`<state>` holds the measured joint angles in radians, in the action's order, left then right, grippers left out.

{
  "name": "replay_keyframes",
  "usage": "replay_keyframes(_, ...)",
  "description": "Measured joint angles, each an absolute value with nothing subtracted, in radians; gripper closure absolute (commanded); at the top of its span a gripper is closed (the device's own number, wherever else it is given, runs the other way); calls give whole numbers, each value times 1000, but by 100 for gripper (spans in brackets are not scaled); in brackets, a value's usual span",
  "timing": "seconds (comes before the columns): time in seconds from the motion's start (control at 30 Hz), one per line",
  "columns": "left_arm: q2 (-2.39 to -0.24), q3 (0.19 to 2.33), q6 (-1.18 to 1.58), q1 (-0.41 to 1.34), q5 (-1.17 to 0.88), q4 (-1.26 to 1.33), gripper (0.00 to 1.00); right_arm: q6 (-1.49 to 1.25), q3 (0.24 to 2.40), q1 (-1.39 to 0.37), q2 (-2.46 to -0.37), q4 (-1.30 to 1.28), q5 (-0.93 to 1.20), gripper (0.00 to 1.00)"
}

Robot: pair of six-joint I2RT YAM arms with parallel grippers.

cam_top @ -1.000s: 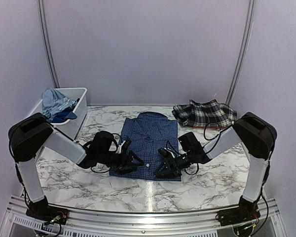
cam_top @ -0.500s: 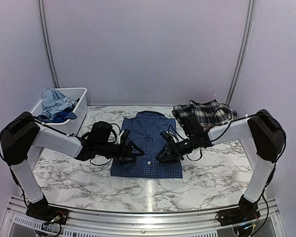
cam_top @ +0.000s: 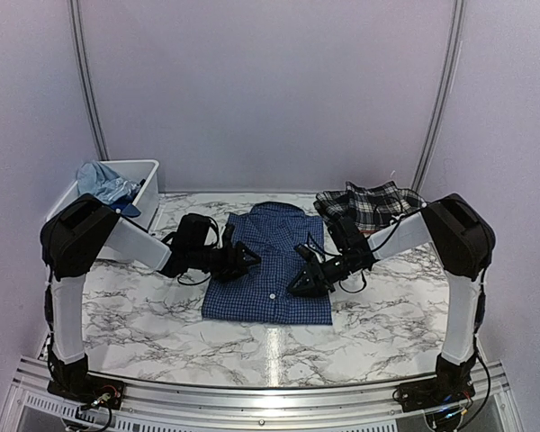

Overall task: Fold and stack the mixed laundry pile
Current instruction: Smooth out the 2/3-rectangle-folded shirt at the center of the board, then pick up the 2/3-rectangle-folded shirt from the center of the board.

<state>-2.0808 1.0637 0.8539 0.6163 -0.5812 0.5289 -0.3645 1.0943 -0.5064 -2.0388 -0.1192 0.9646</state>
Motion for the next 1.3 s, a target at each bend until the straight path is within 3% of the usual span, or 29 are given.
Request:
replay_keyframes(0.43, -1824, 696, 882, 696, -517, 621, 24, -311, 946, -605, -1924, -113, 951, 59)
replay_keyframes(0.7, -1600, 752, 686, 682, -361, 256, 15, -351, 962, -633, -1792, -264, 904, 58)
replay_keyframes(1.0, -1319, 778, 239, 1096, 75, -30, 19, -335, 1321, -622, -1884, -305, 880, 63)
replay_keyframes(1.3, -1468, 760, -52, 1406, 390, -118, 31, -305, 1485, -653, -2078, -355, 857, 65)
